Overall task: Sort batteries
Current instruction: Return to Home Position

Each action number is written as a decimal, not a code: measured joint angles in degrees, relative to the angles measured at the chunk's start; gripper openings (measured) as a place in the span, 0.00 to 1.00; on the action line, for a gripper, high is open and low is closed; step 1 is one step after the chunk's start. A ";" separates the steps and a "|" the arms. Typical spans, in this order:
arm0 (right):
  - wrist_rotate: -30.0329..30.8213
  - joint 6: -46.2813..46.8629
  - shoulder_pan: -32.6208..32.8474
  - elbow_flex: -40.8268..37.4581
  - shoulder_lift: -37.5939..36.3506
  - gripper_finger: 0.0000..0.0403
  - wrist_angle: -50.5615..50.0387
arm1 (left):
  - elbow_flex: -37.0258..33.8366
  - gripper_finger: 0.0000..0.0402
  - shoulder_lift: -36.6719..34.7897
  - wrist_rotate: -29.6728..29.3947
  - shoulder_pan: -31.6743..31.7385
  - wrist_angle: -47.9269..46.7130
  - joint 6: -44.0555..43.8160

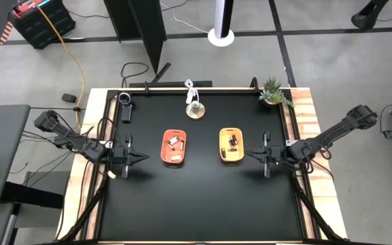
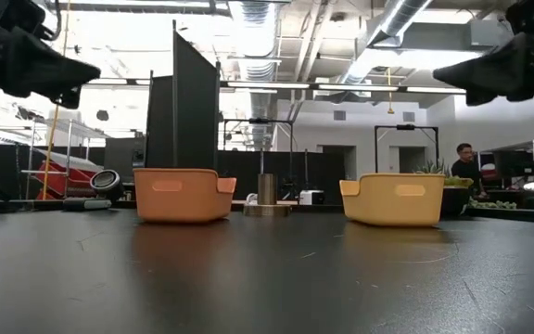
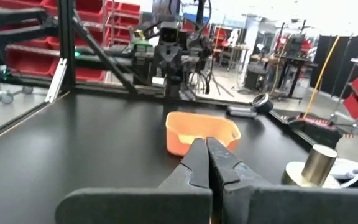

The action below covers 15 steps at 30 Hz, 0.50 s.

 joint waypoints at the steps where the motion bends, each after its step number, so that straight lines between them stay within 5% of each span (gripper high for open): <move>1: -0.27 0.48 0.00 -0.02 -1.25 0.00 -2.21 | 0.00 0.00 -0.89 -0.11 0.28 -2.07 -0.20; 15: -3.48 5.78 -1.98 -0.07 -26.95 0.00 -29.38 | -0.17 0.00 -10.46 9.34 6.57 -7.29 3.44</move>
